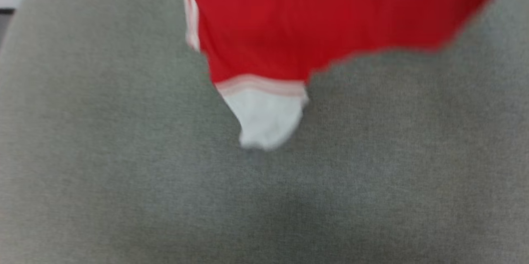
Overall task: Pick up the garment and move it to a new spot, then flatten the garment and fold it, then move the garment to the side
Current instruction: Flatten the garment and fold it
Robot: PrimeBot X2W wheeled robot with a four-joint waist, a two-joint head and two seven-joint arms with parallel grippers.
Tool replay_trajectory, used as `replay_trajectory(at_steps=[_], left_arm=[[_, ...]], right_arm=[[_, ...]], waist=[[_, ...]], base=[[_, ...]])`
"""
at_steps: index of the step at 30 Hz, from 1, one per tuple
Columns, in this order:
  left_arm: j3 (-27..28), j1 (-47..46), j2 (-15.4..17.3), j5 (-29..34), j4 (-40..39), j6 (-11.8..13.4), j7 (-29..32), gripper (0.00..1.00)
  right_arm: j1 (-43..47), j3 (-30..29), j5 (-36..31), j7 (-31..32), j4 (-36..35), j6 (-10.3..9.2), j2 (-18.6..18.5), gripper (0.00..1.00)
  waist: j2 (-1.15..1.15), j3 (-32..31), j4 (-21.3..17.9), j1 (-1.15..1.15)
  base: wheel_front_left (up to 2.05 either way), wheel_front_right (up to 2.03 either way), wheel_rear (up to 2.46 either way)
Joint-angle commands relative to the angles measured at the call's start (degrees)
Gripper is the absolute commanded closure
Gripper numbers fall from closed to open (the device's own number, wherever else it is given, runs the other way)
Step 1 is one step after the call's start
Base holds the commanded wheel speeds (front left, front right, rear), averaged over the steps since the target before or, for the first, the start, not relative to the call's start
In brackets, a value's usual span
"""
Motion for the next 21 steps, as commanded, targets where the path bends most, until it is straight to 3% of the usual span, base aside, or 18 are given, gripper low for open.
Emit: replay_trajectory(at_steps=[1,6,11,16,21], left_arm=[[0.10,-1.94,-0.59,1.20,1.33,0.70,-2.51,1.00],[1.10,-9.85,-2.79,4.40,6.62,3.02,-13.94,1.00],[2.43,-16.61,-4.30,6.32,10.04,4.90,-23.82,1.00],[2.71,-16.97,-5.42,7.12,11.53,1.99,-25.58,1.00],[2.37,-11.71,-6.15,6.03,13.79,-1.61,-25.70,1.00]], right_arm=[[-1.38,-0.43,-1.48,-2.12,1.37,-0.09,0.96,1.00],[-7.57,-2.73,-8.06,-12.60,6.89,-0.09,2.78,1.00],[-12.11,-6.95,-15.45,-14.98,6.85,-0.09,2.95,1.00],[-7.65,-12.33,-22.02,-15.01,2.47,-0.09,3.27,1.00],[-3.00,-13.71,-24.37,-15.03,2.70,-0.09,3.64,1.00]], waist=[[0.00,4.67,-1.40,0.00],[0.00,9.00,-1.68,0.00],[0.00,12.57,-1.31,0.00],[0.00,14.54,-0.30,0.00],[0.00,13.63,0.50,0.00]], base=[[0.00,0.00,0.00],[0.00,0.00,0.00],[0.00,0.00,0.00],[0.00,0.00,0.00],[0.00,0.00,0.00]])
